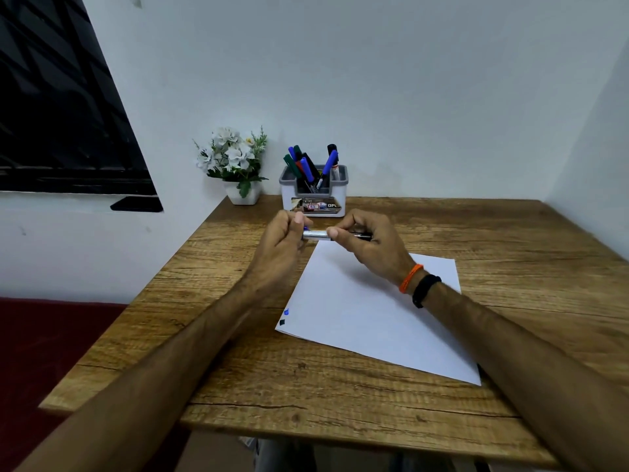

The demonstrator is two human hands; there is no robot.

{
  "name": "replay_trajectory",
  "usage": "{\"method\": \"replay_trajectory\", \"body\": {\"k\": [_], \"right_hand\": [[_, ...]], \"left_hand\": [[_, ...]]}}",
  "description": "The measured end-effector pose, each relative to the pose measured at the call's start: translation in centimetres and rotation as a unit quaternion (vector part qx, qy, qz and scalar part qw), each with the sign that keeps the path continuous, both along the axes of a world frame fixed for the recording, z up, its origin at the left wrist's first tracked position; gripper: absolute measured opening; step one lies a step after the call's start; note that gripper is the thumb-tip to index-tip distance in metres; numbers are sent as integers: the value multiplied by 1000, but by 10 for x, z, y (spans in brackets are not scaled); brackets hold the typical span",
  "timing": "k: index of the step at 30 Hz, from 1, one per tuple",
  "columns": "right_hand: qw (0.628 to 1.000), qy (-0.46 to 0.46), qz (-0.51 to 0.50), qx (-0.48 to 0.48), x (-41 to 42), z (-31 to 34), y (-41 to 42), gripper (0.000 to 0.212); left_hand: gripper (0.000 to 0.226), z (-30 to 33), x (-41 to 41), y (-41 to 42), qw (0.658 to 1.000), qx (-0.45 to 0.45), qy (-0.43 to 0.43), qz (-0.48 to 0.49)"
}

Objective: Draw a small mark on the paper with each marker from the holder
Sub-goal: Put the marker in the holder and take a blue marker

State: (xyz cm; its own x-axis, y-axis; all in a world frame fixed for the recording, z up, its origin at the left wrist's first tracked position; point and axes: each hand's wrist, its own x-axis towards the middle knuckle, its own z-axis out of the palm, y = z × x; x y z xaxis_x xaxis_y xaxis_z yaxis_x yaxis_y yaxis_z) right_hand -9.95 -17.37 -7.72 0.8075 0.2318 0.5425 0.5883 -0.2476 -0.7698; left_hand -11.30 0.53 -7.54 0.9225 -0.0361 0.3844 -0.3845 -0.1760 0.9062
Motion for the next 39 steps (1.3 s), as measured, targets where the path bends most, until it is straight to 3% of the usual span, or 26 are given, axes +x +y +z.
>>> {"method": "replay_trajectory", "body": {"k": [4,8,12,19,23,29,39], "right_hand": [[992,98,37,77,-1,6,2,15],[995,97,24,22,-4,8,8,18],[992,82,-43,-89,8,11,11,25],[980,95,-154,-85,42,30,-2,52],[969,88,-216,-80,67,36,-3,46],[964,109,-223,-91,93,37,3,68],[964,106,-238,-45,107,30,11,66]], "left_hand": [[8,13,5,1,993,-122,7,4],[21,23,13,7,985,-171,-3,18],[23,50,26,3,991,-109,-61,47],[30,101,68,-8,992,0,-84,93],[32,119,97,-18,988,40,-95,112],[29,131,128,-36,978,89,-130,135],[25,113,164,-51,974,120,-116,150]]}}
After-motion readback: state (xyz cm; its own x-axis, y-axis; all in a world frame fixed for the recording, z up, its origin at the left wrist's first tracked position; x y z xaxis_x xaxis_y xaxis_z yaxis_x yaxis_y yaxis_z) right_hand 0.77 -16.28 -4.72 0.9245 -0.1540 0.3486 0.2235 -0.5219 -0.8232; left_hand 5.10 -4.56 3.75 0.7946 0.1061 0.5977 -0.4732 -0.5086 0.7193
